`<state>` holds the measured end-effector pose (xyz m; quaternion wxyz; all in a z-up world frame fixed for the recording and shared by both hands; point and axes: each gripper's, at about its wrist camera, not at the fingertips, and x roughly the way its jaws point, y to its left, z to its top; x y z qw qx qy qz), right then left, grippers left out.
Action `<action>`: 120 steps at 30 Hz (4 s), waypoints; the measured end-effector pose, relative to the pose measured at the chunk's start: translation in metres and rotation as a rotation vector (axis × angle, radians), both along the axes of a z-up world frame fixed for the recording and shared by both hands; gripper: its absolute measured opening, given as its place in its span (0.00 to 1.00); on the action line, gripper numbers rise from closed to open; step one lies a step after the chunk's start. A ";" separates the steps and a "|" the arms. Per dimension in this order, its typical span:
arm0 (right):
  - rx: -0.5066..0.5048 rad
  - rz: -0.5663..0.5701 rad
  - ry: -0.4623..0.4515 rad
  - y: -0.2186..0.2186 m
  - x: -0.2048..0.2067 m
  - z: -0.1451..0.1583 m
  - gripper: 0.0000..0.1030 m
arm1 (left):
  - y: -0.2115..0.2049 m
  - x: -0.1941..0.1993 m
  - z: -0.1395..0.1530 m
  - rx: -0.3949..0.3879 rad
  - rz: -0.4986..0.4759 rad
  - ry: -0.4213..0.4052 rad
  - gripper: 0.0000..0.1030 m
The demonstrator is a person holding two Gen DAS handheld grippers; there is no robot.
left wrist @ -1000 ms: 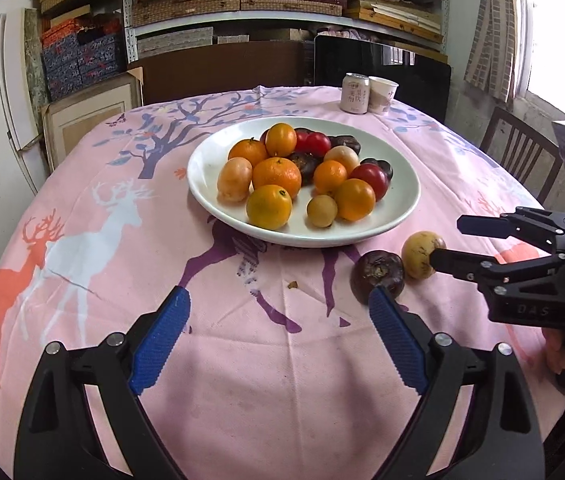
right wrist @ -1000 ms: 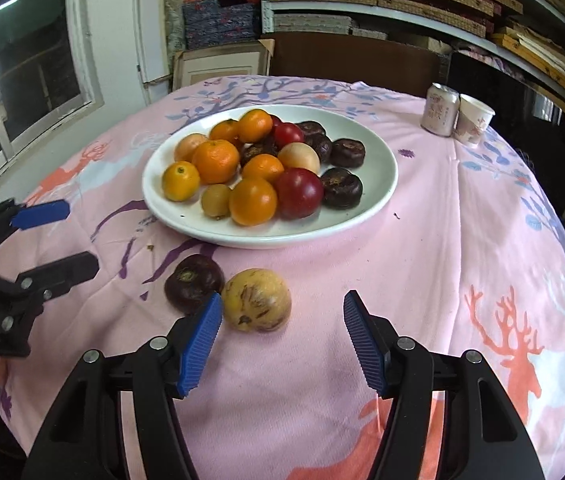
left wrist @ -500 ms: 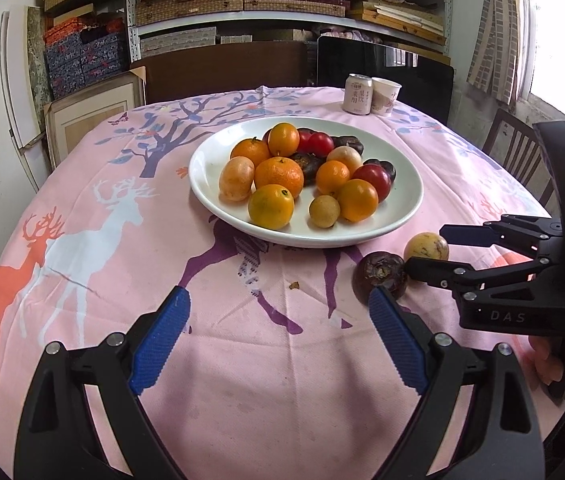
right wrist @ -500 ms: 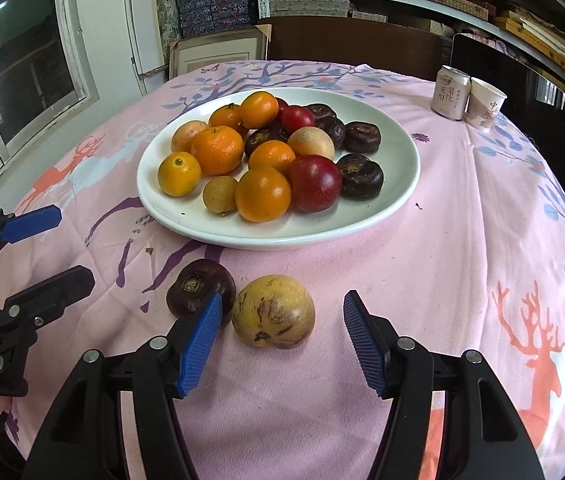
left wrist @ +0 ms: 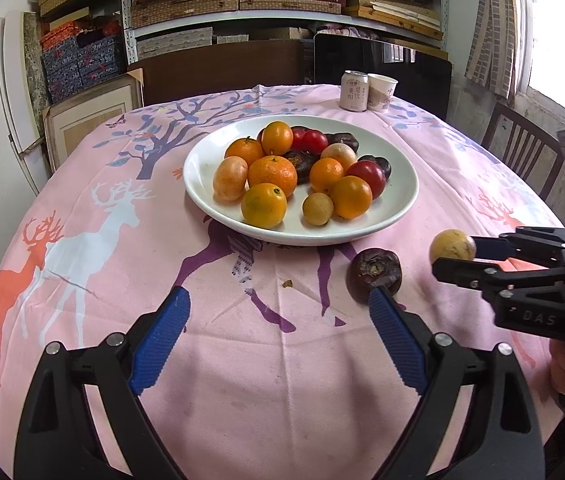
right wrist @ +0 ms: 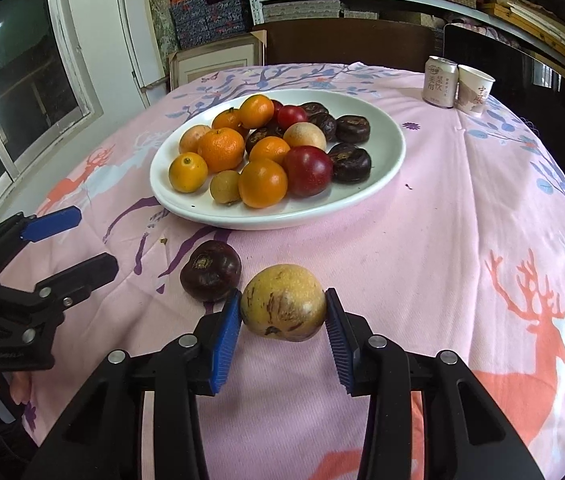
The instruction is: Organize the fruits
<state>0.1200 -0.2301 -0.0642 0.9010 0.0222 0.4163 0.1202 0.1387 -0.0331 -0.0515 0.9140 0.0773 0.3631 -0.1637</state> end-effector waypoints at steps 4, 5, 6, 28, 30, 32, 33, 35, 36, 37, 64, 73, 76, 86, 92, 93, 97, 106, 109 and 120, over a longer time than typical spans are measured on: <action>0.034 -0.027 -0.033 -0.018 -0.017 0.005 0.41 | -0.008 -0.001 0.000 0.010 -0.014 0.003 0.86; 0.043 -0.036 -0.045 -0.024 -0.022 0.005 0.41 | -0.012 -0.001 0.001 0.012 -0.020 0.002 0.86; 0.058 -0.043 -0.055 -0.030 -0.027 0.006 0.41 | -0.016 0.000 0.001 0.015 -0.027 0.002 0.86; 0.142 -0.064 -0.091 -0.058 -0.045 0.004 0.41 | -0.088 0.029 -0.028 0.165 -0.082 0.076 0.65; 0.143 -0.064 -0.088 -0.058 -0.045 0.003 0.41 | -0.089 0.030 -0.029 0.172 -0.083 0.080 0.65; 0.145 -0.066 -0.088 -0.058 -0.045 0.003 0.41 | -0.090 0.029 -0.029 0.175 -0.088 0.083 0.65; 0.145 -0.066 -0.087 -0.058 -0.045 0.003 0.41 | -0.090 0.029 -0.029 0.175 -0.091 0.082 0.65; 0.147 -0.068 -0.086 -0.059 -0.045 0.003 0.41 | -0.091 0.028 -0.029 0.175 -0.102 0.083 0.51; 0.148 -0.068 -0.085 -0.059 -0.045 0.003 0.41 | -0.092 0.028 -0.029 0.169 -0.113 0.090 0.45; 0.146 -0.070 -0.085 -0.059 -0.045 0.003 0.41 | -0.092 0.027 -0.030 0.170 -0.116 0.092 0.40; 0.135 -0.086 -0.064 -0.060 -0.046 0.004 0.41 | -0.012 -0.027 0.034 -0.023 -0.087 -0.036 0.39; 0.056 -0.004 -0.170 -0.048 0.006 0.096 0.41 | -0.024 0.038 0.080 -0.021 -0.091 -0.076 0.39; 0.012 0.020 -0.194 -0.038 0.047 0.117 0.41 | -0.037 0.075 0.080 -0.036 -0.096 -0.027 0.40; 0.028 0.034 -0.037 -0.027 0.169 0.059 0.41 | -0.058 0.159 0.025 -0.010 -0.056 0.105 0.40; 0.034 0.028 -0.034 -0.024 0.178 0.040 0.62 | -0.052 0.162 0.024 -0.014 -0.030 0.066 0.86; 0.036 0.027 -0.039 -0.025 0.178 0.041 0.62 | -0.051 0.161 0.027 -0.012 -0.019 0.052 0.89; 0.041 0.019 -0.041 -0.028 0.169 0.048 0.63 | -0.040 0.154 0.033 -0.029 0.015 0.063 0.89; 0.025 -0.020 -0.082 -0.029 0.078 0.065 0.81 | -0.012 0.067 0.050 -0.006 0.021 -0.003 0.95; -0.015 -0.029 -0.104 -0.023 0.028 0.065 0.85 | -0.002 0.024 0.059 0.000 0.050 -0.038 0.95; -0.038 -0.233 -0.139 -0.032 -0.150 0.067 0.96 | 0.028 -0.144 0.085 -0.057 0.155 -0.104 0.95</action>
